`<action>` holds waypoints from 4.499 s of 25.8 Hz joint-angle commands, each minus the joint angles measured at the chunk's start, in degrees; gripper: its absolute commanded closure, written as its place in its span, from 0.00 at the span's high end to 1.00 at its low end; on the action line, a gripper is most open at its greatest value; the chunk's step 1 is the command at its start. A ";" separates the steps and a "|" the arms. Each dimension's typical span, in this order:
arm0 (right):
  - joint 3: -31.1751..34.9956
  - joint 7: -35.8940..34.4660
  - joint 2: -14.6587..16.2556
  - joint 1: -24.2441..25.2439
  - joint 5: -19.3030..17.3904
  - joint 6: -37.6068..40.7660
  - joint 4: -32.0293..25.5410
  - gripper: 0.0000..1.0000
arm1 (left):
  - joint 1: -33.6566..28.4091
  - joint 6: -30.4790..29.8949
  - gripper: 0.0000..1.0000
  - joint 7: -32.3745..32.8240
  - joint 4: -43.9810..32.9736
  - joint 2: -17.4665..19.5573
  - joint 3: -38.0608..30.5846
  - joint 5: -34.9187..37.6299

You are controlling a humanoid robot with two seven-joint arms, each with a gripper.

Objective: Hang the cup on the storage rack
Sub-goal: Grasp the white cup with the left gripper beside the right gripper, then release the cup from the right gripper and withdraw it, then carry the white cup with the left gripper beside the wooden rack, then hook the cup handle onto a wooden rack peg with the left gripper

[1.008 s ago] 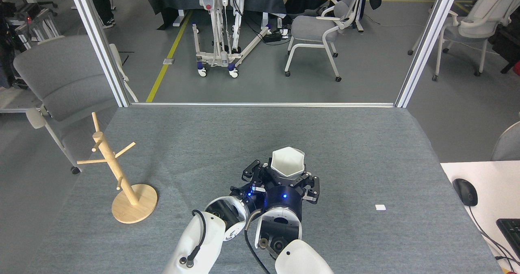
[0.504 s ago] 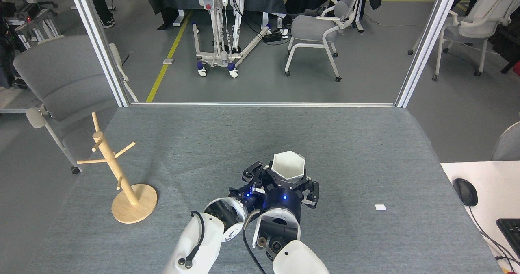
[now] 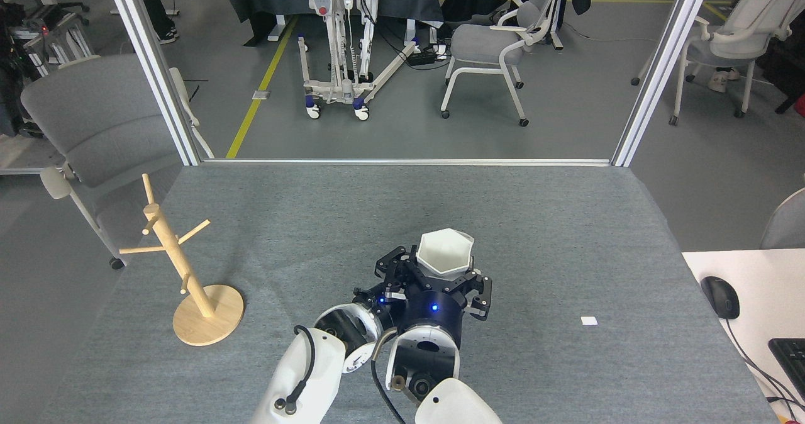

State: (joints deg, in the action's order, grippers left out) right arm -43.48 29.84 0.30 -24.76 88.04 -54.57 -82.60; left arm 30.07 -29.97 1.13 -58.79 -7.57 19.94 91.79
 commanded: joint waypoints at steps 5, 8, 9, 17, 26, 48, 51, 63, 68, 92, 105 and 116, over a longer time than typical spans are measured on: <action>-2.39 -14.19 -1.27 0.06 0.73 4.30 -0.11 0.99 | -0.71 -1.76 0.00 0.80 0.96 0.19 0.01 0.05; -0.02 -19.99 -1.62 0.32 0.37 4.38 -0.46 0.98 | -0.71 -1.59 0.00 0.80 1.58 0.10 0.01 0.14; 0.77 -21.40 -2.14 0.41 0.29 4.47 -0.64 0.98 | -0.71 -1.59 0.00 0.80 1.66 0.10 0.01 0.14; 6.92 -26.41 -2.32 0.50 0.11 5.17 -1.08 0.98 | -1.41 -1.41 0.00 0.89 1.93 0.54 -0.08 0.14; 17.20 -28.78 1.28 0.85 -7.01 11.41 -0.29 0.99 | -10.55 -1.15 0.00 1.59 -8.26 8.45 -3.77 0.23; 51.31 -35.99 13.32 22.12 -12.02 58.08 -0.37 1.00 | -36.75 2.81 0.00 1.77 -31.21 15.13 -43.23 0.67; 53.06 -35.90 13.06 22.91 -12.02 61.42 -1.25 1.00 | -36.48 3.07 0.00 1.95 -31.21 15.22 -47.54 0.76; 52.71 -35.55 12.88 22.91 -11.84 62.22 -1.69 1.00 | -24.09 14.76 0.00 5.37 -30.15 17.07 -50.96 12.10; 52.71 -35.38 12.88 22.30 -11.75 61.69 -1.60 1.00 | -20.84 14.85 0.00 5.29 -30.06 16.54 -50.79 15.44; 52.27 -31.33 13.50 20.01 -11.75 61.60 -1.52 1.00 | -17.94 14.67 0.00 4.58 -25.76 14.08 -45.25 22.73; 52.27 -31.33 13.68 20.01 -11.84 61.60 -1.43 1.00 | -19.26 14.24 0.00 4.58 -24.61 14.52 -43.14 23.08; 52.36 -31.33 13.76 19.92 -12.02 61.60 -1.34 1.00 | -19.43 14.94 0.97 4.41 -23.38 13.81 -43.14 22.55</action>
State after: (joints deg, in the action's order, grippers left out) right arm 8.83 -1.34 14.11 -4.75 76.03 7.03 -83.92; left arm 10.71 -15.00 5.65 -82.94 6.36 -23.23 114.54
